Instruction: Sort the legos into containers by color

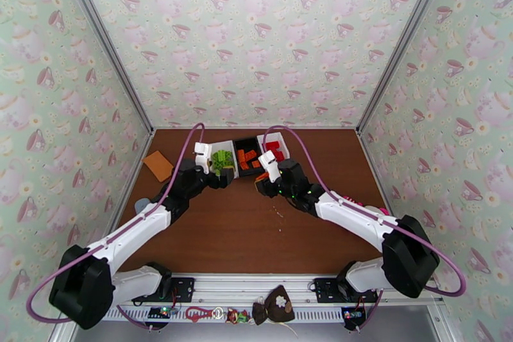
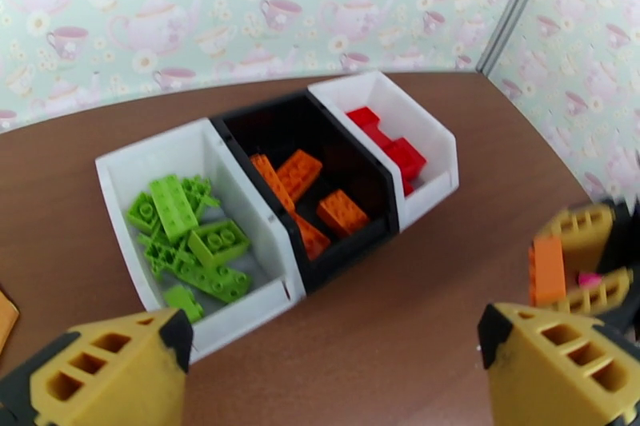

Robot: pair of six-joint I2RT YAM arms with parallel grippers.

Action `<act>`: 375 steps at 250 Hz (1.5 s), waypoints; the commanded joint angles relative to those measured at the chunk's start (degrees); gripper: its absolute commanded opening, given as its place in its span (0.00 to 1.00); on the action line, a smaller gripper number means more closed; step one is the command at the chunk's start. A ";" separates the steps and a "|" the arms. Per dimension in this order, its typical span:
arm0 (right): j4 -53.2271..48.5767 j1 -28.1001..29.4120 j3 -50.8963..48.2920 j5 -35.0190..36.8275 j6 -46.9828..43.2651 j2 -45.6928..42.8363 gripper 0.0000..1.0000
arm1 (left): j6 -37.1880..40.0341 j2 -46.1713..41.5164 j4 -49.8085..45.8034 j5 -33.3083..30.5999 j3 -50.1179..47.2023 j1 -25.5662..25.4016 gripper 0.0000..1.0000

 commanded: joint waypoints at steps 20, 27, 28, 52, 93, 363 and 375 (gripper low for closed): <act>3.77 -0.35 9.91 4.79 3.68 8.80 0.34 | 2.71 -2.42 0.86 1.18 -1.63 -1.72 1.00; 3.73 -0.40 11.32 5.24 3.74 10.29 0.34 | 2.99 -2.42 0.72 1.26 -1.66 -1.93 1.00; 3.75 -0.42 11.51 5.28 3.76 10.55 0.34 | 3.03 -2.46 0.67 1.31 -1.61 -2.01 1.00; 4.26 -0.79 16.22 7.35 4.97 15.72 0.33 | 3.43 -2.40 0.13 1.09 -1.62 -2.24 1.00; 4.53 -1.85 24.08 9.45 6.49 24.36 0.33 | 4.46 -2.62 -2.16 1.81 -1.26 -2.28 1.00; 5.42 -4.49 38.23 5.29 6.37 35.42 0.91 | 6.69 -3.15 -3.69 -0.13 -1.88 -2.90 1.00; 6.13 -4.49 36.36 4.74 6.33 33.45 0.94 | 6.88 -2.96 -3.42 -0.61 -1.98 -2.90 1.00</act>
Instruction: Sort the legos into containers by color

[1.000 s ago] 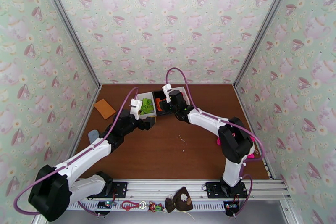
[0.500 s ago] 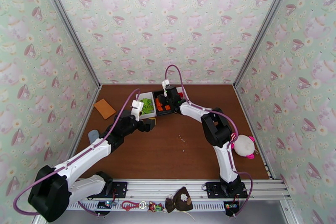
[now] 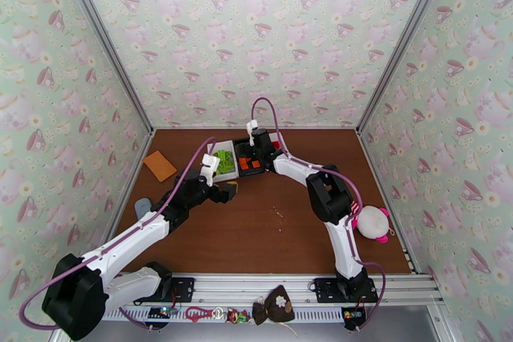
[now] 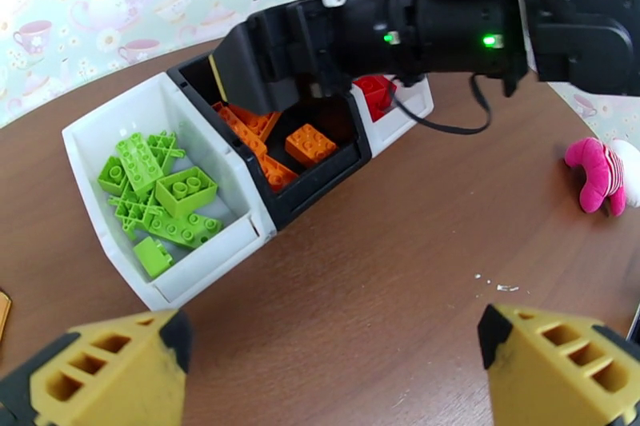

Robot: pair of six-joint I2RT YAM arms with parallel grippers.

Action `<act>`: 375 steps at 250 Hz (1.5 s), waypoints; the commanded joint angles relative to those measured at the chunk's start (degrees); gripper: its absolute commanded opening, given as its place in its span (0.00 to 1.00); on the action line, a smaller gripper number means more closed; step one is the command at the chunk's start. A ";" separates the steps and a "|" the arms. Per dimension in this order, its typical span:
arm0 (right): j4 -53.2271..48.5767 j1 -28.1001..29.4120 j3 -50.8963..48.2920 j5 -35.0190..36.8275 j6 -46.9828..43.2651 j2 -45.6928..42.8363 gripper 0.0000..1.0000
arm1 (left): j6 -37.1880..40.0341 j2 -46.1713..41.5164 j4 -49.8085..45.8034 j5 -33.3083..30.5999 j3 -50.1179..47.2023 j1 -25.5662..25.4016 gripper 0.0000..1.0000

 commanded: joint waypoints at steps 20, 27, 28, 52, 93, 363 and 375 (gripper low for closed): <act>5.17 -0.05 -7.26 -2.58 -0.61 -10.01 0.97 | 1.44 -0.72 1.92 -2.75 -0.21 -0.18 1.00; 5.98 -0.09 -8.88 -2.68 -0.81 -11.45 0.99 | 1.75 -0.83 1.95 -3.28 -0.36 -0.18 1.00; 6.05 -0.07 -9.10 -2.69 -0.81 -11.65 0.99 | 1.77 -0.87 1.99 -3.37 -0.38 -0.18 1.00; 8.44 -0.04 -15.12 -2.22 -1.51 -16.45 0.99 | 2.51 -1.44 3.44 -5.52 -1.40 0.12 1.00; 11.02 -0.05 -24.74 0.66 -3.30 -25.20 0.99 | 4.35 -2.44 4.85 -7.30 -2.72 1.65 1.00; 41.31 -29.59 -73.13 0.77 -8.40 -49.13 0.99 | 13.88 12.04 39.10 -26.19 -16.76 13.79 1.00; 44.11 -29.90 -73.14 1.03 -8.69 -46.19 0.99 | 13.72 14.09 43.26 -24.65 -17.53 14.70 1.00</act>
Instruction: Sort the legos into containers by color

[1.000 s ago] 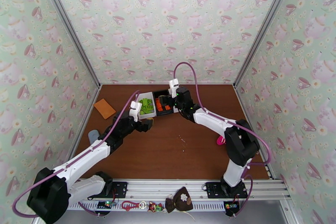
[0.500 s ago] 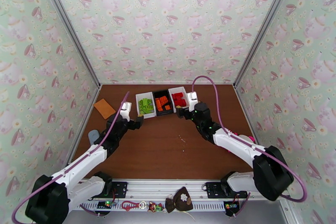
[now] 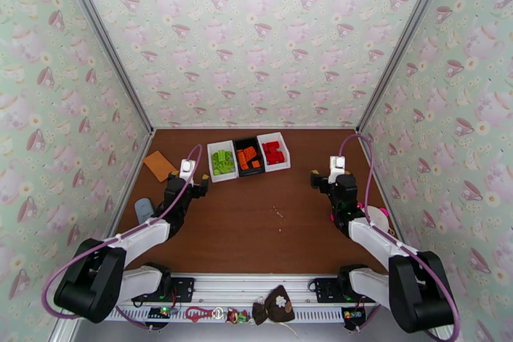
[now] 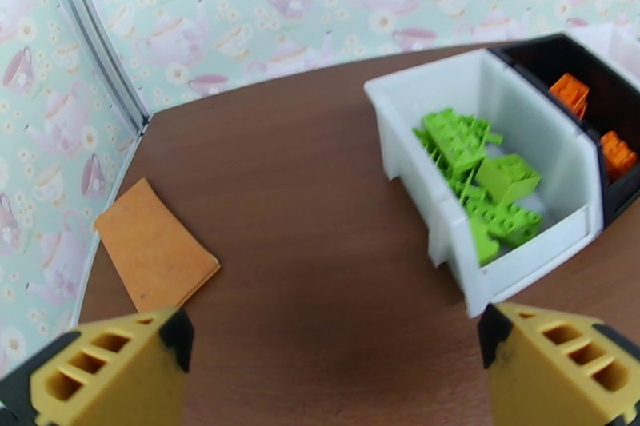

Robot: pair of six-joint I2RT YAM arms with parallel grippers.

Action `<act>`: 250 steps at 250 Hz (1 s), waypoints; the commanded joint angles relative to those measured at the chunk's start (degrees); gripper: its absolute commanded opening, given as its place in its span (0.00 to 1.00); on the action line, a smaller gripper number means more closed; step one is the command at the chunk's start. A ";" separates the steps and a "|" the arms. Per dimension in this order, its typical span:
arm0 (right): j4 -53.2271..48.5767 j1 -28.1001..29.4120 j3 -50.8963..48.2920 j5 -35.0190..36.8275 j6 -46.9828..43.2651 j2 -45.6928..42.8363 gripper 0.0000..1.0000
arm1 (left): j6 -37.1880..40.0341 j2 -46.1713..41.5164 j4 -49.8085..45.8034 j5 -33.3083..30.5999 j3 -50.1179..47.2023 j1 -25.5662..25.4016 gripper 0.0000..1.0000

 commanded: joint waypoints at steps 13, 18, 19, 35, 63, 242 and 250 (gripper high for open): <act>17.25 -1.71 -1.40 -3.72 0.82 8.35 0.99 | 1.82 4.79 13.42 1.35 -1.41 2.23 1.00; 18.51 -1.95 -1.41 -4.02 0.89 9.45 0.99 | 2.10 5.21 13.80 1.55 -1.25 2.55 1.00; 18.69 -2.01 -1.41 -4.06 0.94 9.72 0.99 | 2.13 5.29 13.95 1.56 -1.20 2.66 1.00; 20.26 -2.55 -0.97 -5.68 1.06 12.56 0.99 | 1.57 7.41 18.45 1.37 -1.76 4.18 1.00; 22.34 -2.98 -0.54 -7.83 0.88 15.95 0.99 | -4.05 11.53 25.19 4.64 -3.82 9.14 1.00; 20.71 -4.71 0.12 -9.41 2.01 15.84 0.99 | -6.78 14.32 23.60 5.62 -1.83 11.78 1.00; 20.71 -4.65 0.17 -9.50 2.01 15.95 0.99 | -6.79 14.34 23.50 5.62 -1.73 11.80 1.00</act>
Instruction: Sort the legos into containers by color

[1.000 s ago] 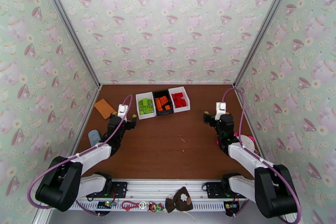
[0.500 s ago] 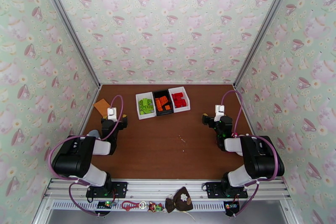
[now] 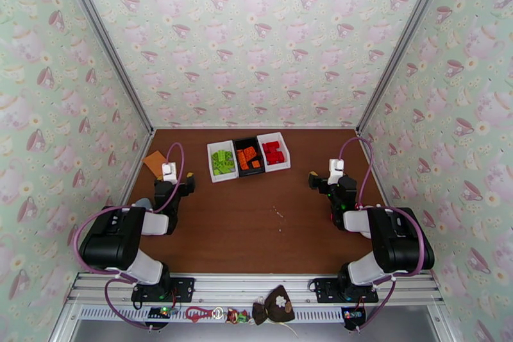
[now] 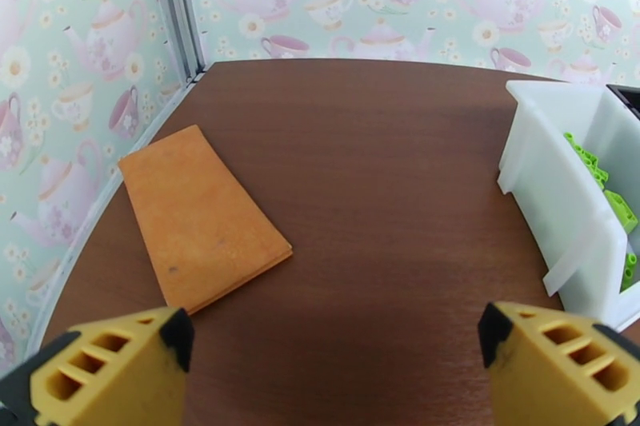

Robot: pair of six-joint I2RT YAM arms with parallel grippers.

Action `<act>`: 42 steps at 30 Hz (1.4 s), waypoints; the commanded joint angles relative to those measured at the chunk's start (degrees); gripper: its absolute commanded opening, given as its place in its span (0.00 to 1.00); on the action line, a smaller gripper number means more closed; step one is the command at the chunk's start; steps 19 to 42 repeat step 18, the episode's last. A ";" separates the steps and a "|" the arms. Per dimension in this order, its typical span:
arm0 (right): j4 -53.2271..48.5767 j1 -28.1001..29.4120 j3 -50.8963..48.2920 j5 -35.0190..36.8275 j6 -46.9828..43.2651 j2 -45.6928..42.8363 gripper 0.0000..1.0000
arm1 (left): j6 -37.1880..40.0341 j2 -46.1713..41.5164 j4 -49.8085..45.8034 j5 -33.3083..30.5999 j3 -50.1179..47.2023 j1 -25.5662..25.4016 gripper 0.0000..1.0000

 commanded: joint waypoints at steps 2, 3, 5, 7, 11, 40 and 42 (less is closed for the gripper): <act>1.69 0.18 0.86 1.44 0.94 0.19 0.99 | 0.77 0.15 1.98 -0.57 1.05 -0.33 1.00; 1.65 0.16 0.80 1.43 0.94 0.13 0.99 | 0.82 0.11 1.68 -0.48 1.23 -0.42 1.00; 1.69 0.18 0.81 1.37 0.94 0.13 0.99 | 0.97 0.19 1.46 -0.66 1.34 -0.55 1.00; 1.70 0.19 0.87 1.43 0.87 0.20 0.99 | 1.01 0.20 1.21 -0.83 1.41 -0.62 1.00; 1.61 0.17 0.87 1.43 0.93 0.14 0.99 | 1.01 0.23 1.03 -0.83 1.54 -0.65 1.00; 1.72 0.21 0.80 1.43 0.88 0.17 0.99 | 1.01 0.15 1.19 -0.78 1.42 -0.67 1.00; 1.72 0.21 0.80 1.43 0.88 0.17 0.99 | 1.01 0.15 1.19 -0.78 1.42 -0.67 1.00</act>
